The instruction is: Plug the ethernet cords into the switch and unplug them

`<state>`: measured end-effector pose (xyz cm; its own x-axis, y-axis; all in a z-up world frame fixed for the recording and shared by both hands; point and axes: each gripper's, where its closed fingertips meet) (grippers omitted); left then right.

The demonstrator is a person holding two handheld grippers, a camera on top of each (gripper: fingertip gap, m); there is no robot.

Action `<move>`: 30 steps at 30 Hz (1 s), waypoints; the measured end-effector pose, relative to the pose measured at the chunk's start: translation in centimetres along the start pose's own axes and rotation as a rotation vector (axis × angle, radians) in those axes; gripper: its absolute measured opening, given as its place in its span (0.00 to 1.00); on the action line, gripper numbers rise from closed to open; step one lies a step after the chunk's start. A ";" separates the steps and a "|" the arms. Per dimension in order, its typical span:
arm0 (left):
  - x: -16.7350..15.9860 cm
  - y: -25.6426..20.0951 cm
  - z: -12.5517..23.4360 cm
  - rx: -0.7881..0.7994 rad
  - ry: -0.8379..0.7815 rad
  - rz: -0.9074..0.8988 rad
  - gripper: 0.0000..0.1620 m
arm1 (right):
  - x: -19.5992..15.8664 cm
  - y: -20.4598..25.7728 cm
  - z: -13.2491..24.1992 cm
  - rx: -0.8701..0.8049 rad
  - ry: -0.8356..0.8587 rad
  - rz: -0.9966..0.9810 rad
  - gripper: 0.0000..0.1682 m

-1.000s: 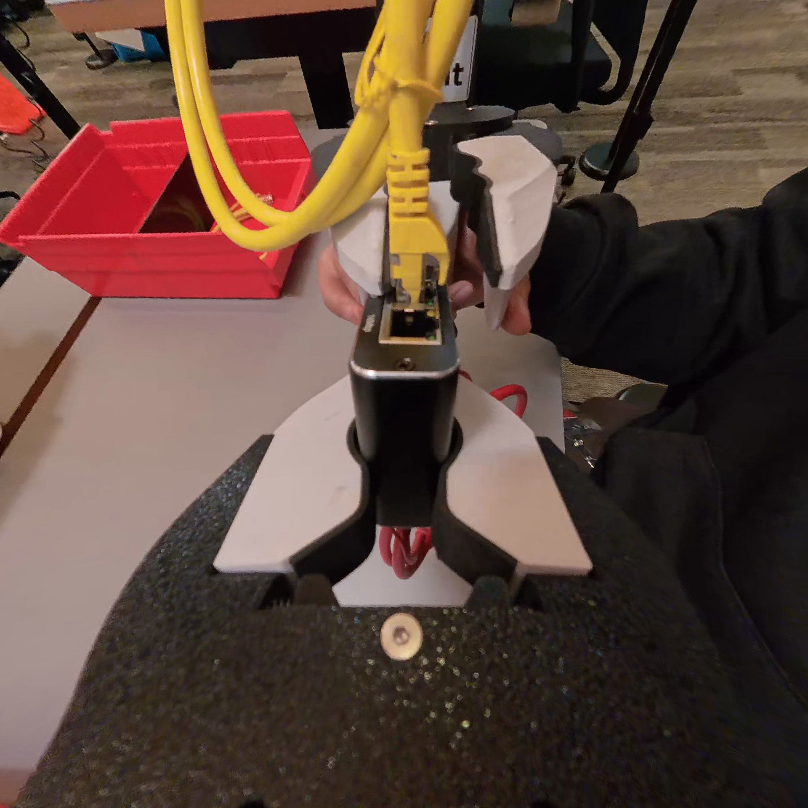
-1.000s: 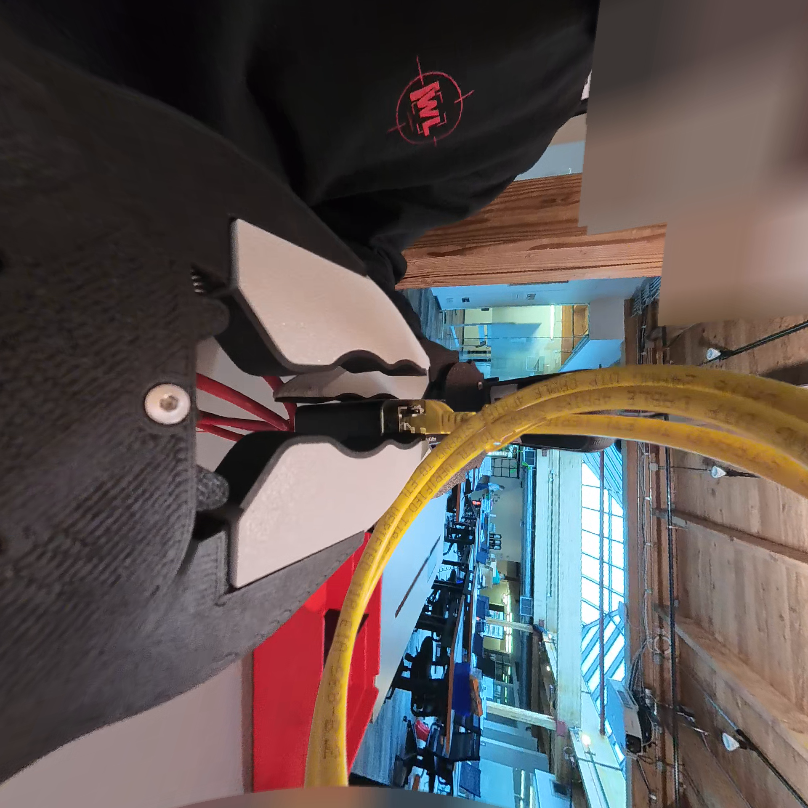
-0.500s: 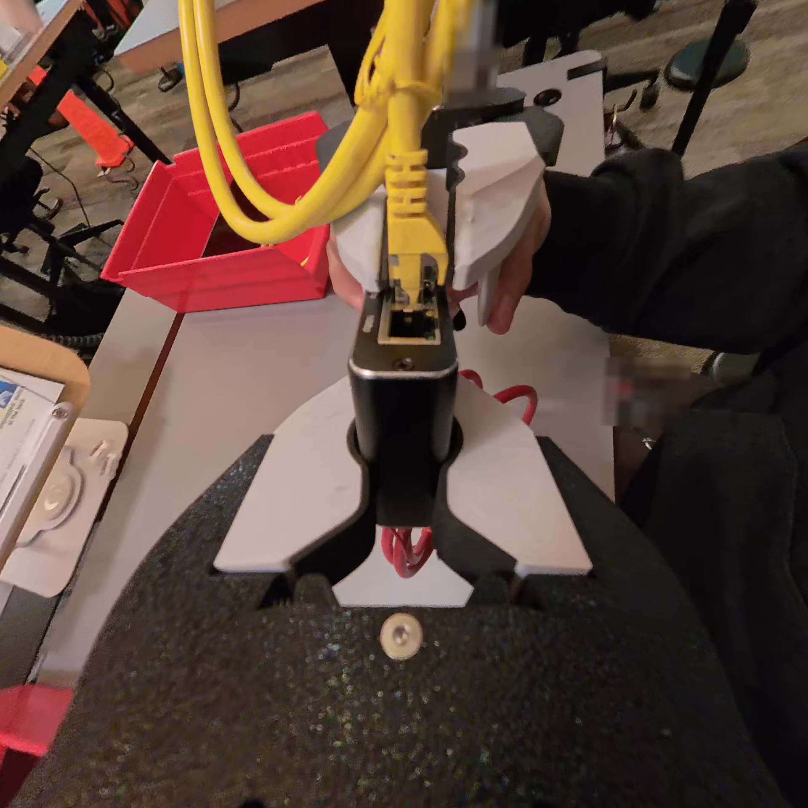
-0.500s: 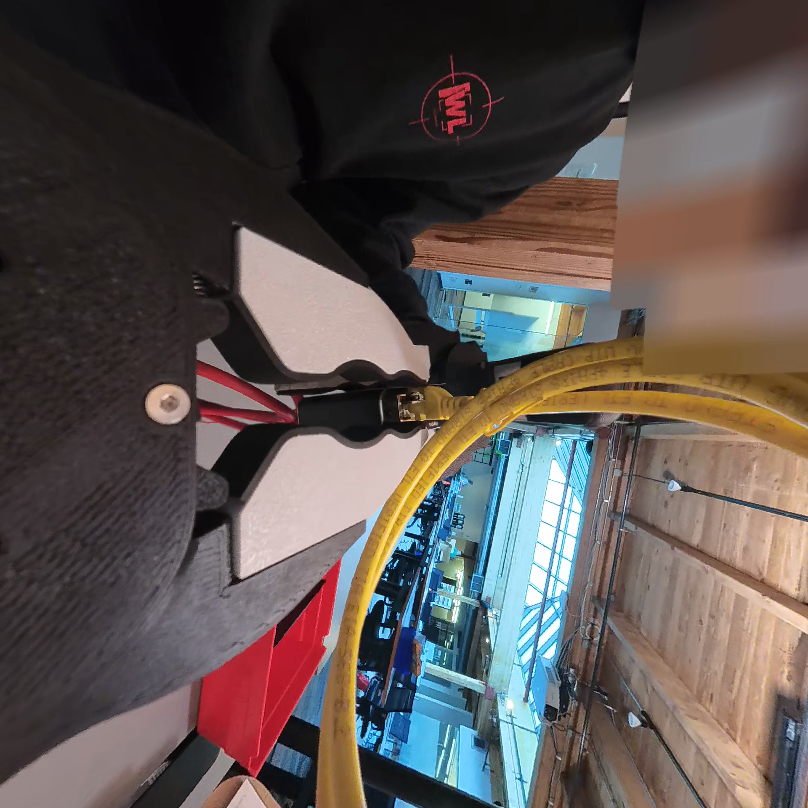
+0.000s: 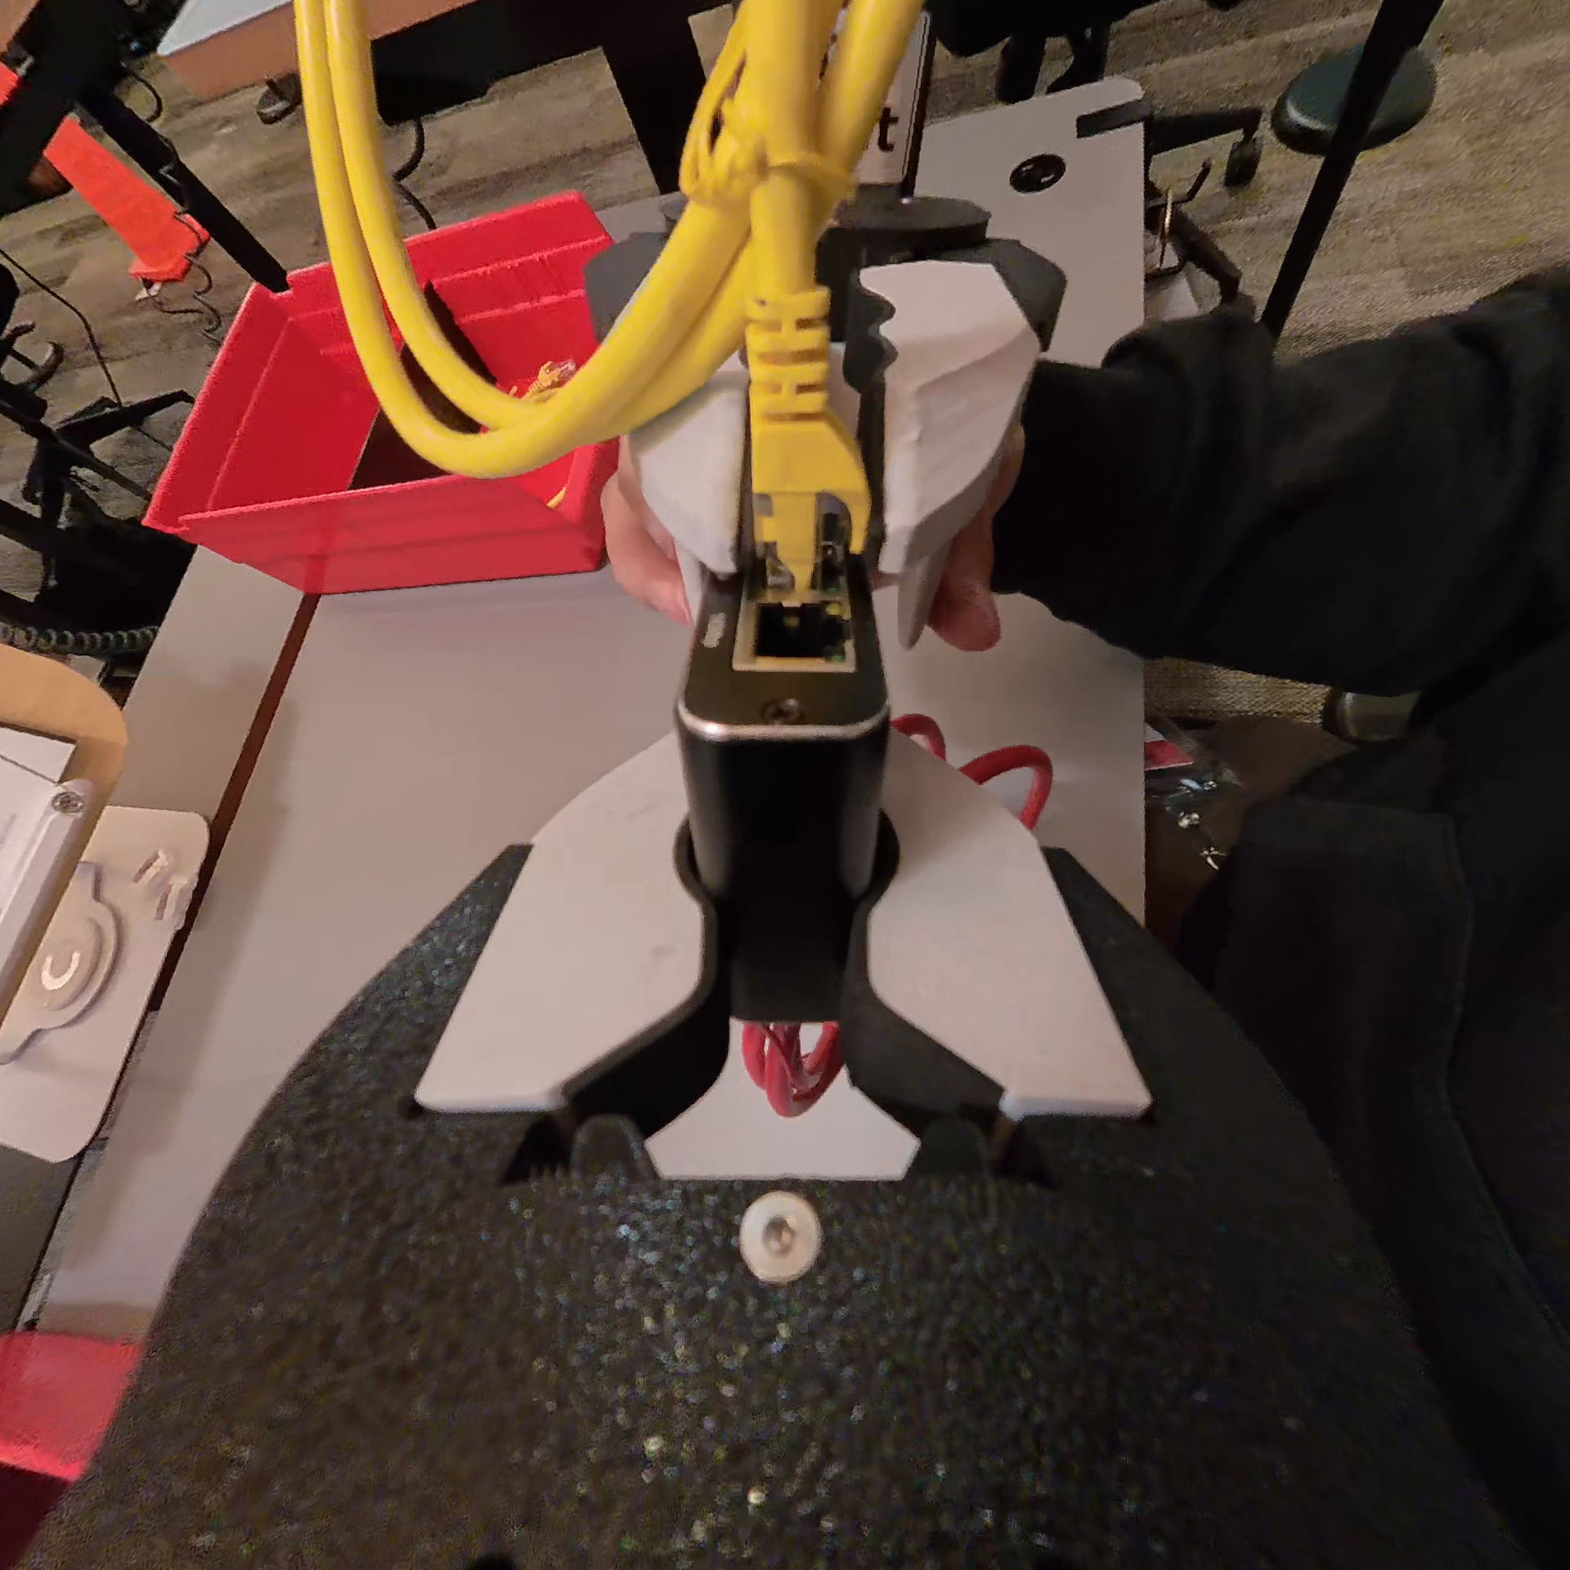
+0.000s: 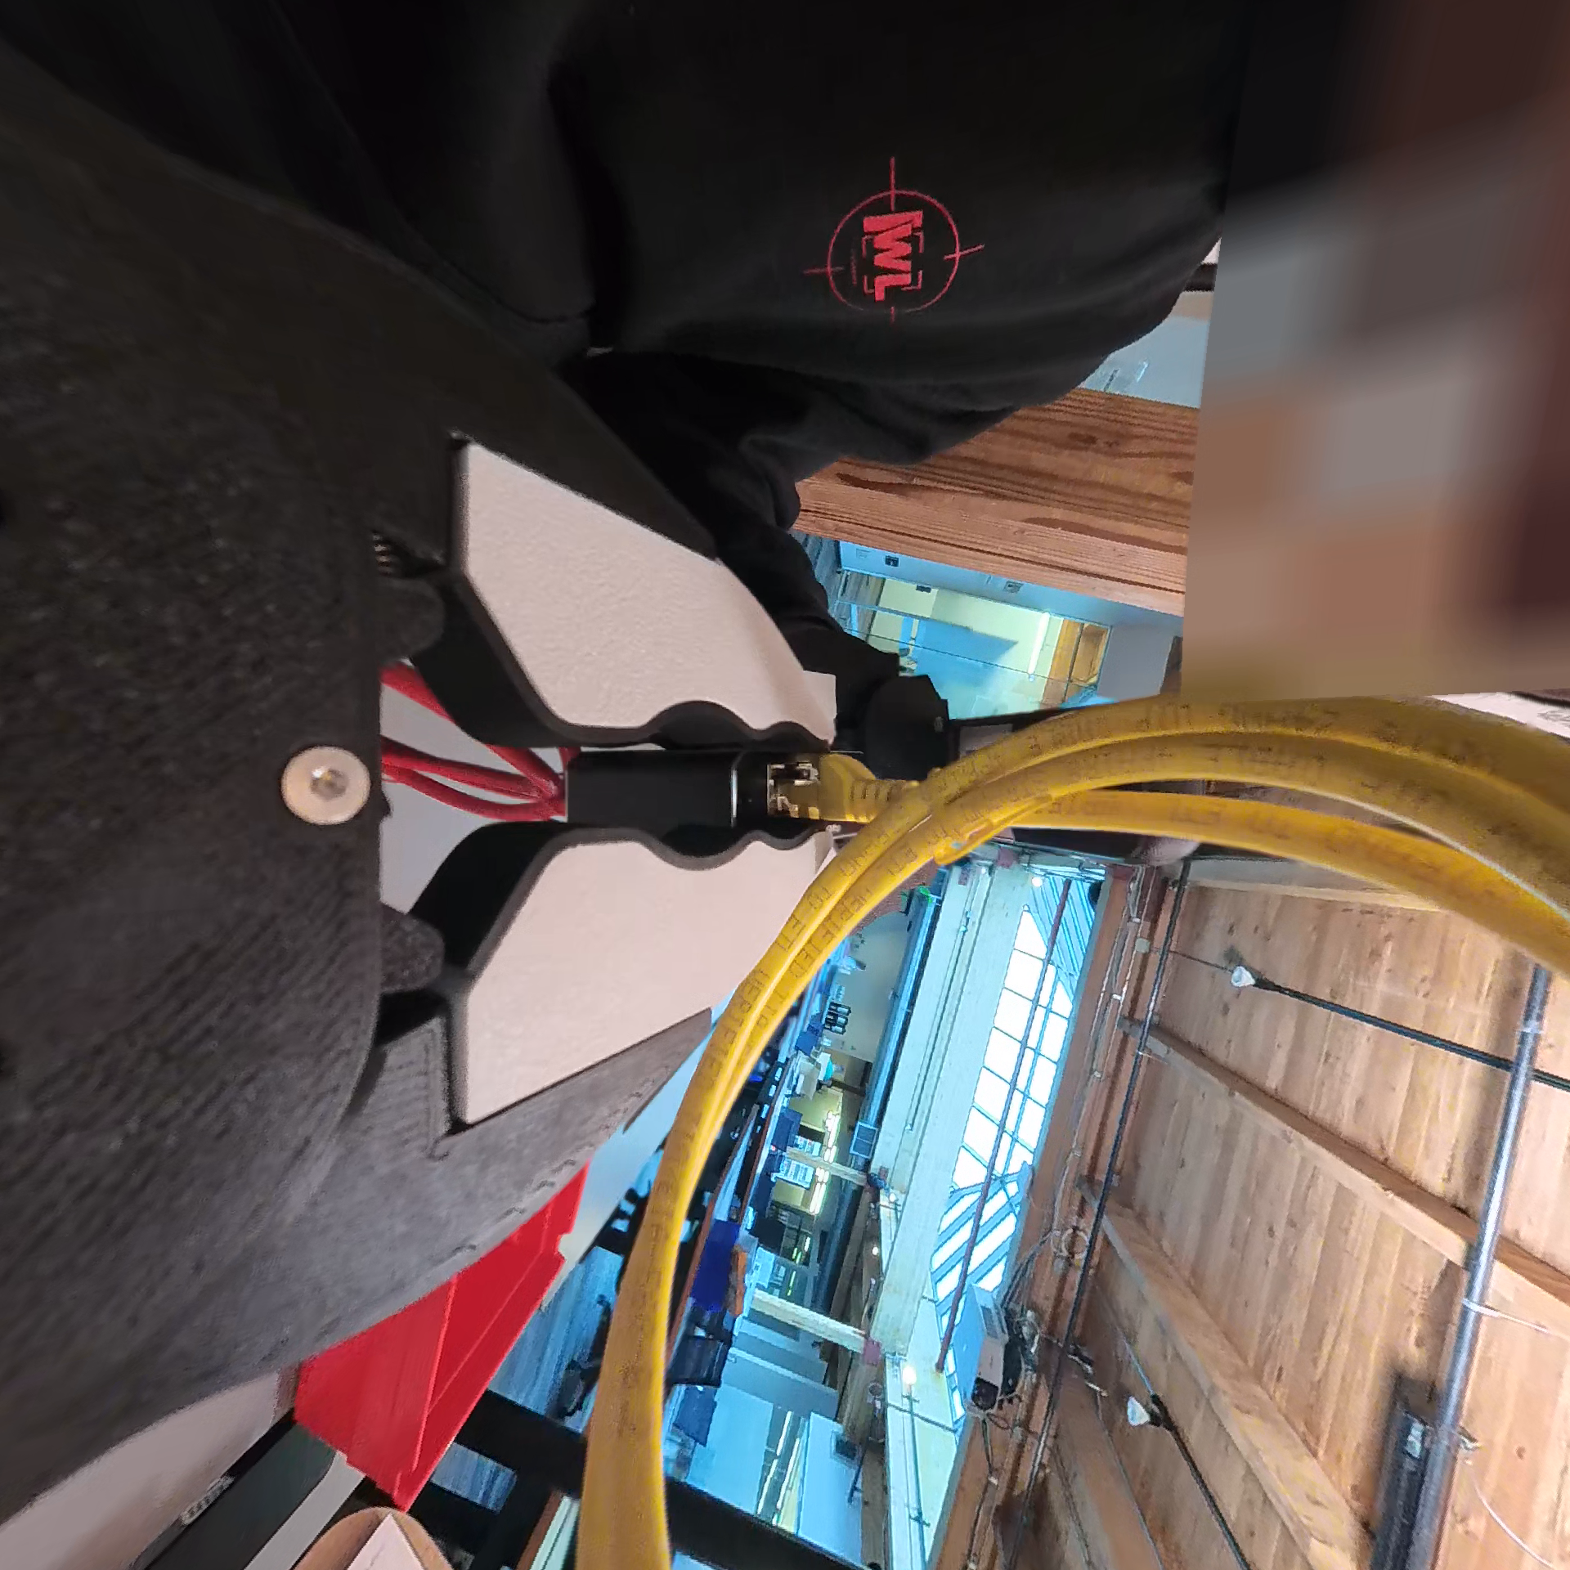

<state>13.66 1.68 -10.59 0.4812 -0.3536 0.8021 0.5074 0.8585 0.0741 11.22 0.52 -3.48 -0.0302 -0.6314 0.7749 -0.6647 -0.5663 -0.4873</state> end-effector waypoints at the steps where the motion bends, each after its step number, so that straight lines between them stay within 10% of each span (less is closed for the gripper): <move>1: 0.1 -0.1 -0.1 -0.009 -0.004 0.007 0.18 | 0.1 0.0 0.0 -0.003 -0.007 -0.001 0.08; 30: -0.3 0.9 -0.3 0.019 -0.005 0.057 0.17 | -0.4 0.0 -0.3 -0.008 -0.020 -0.028 0.21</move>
<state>14.20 2.42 -10.95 0.5053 -0.3023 0.8083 0.4660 0.8839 0.0393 11.01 0.88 -3.70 0.0031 -0.6256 0.7801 -0.6710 -0.5797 -0.4622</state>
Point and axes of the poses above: each gripper's, where its closed fingertips meet, z back along the fingers, x out of its top, y = z × x across the jaws, and after that the axes turned 15 degrees about z, right-handed
